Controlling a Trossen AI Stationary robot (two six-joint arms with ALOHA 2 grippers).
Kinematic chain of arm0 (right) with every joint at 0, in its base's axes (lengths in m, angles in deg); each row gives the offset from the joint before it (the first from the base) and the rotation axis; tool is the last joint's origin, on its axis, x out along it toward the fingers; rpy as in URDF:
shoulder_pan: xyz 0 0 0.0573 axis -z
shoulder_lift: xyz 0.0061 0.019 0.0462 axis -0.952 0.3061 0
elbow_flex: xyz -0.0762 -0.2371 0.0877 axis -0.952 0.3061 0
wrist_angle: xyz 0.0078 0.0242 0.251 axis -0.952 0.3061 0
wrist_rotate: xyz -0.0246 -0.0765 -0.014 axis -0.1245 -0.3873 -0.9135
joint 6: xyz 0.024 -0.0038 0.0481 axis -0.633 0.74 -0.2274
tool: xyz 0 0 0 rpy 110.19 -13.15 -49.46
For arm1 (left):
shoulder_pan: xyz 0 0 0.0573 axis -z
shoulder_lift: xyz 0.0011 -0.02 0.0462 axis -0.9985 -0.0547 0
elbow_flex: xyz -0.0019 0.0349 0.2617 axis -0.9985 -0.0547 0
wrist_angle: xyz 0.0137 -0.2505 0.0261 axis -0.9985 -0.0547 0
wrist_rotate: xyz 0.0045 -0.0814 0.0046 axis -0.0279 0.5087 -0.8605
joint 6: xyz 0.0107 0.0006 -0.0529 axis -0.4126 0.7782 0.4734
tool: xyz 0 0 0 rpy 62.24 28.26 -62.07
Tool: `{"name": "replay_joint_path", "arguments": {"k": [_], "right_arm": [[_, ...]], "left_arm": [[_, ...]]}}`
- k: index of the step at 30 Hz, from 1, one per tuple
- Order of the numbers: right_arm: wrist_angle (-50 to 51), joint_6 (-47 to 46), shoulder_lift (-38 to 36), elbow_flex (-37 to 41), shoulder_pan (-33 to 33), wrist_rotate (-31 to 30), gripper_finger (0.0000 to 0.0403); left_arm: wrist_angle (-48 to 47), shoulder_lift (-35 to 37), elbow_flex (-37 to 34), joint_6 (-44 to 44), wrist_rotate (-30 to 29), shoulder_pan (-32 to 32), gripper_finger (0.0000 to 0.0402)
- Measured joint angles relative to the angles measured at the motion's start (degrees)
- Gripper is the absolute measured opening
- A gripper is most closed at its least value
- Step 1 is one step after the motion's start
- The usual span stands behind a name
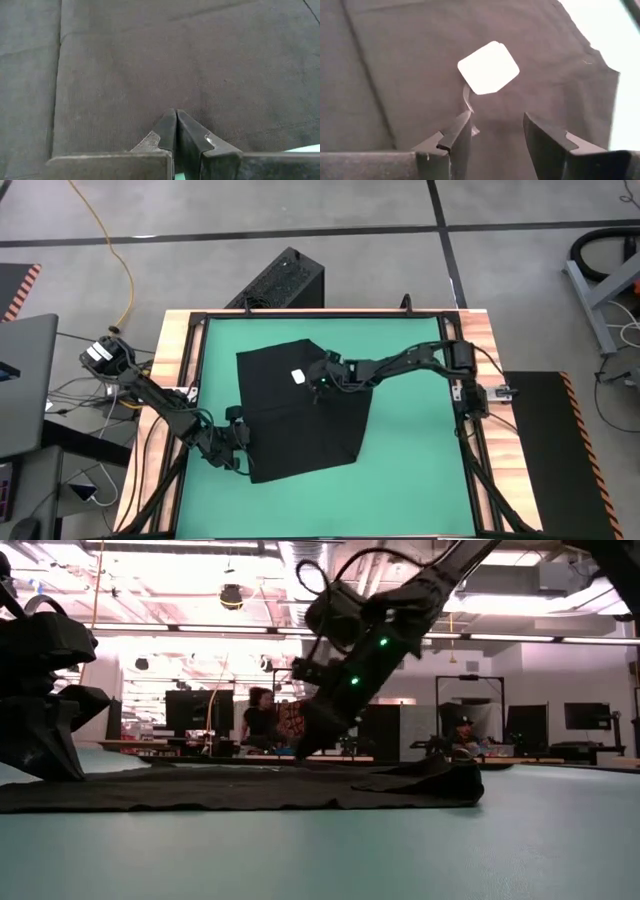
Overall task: Roll towel
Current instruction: Roll the black towel
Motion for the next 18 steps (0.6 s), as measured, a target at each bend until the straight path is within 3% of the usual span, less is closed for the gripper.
{"name": "replay_joint_path", "arguments": {"k": [9, 18], "right_arm": [[-0.3, 1.9, 4.1, -5.1, -0.2, -0.5, 0.0195], [2.2, 0.6, 4.2, -5.0, 0.5, 2.9, 0.0146]], "left_arm": [[0.0, 0.0, 0.0, 0.0, 0.0, 0.0, 0.0000], [0.0, 0.0, 0.0, -0.7, -0.3, 0.0, 0.0000]]}}
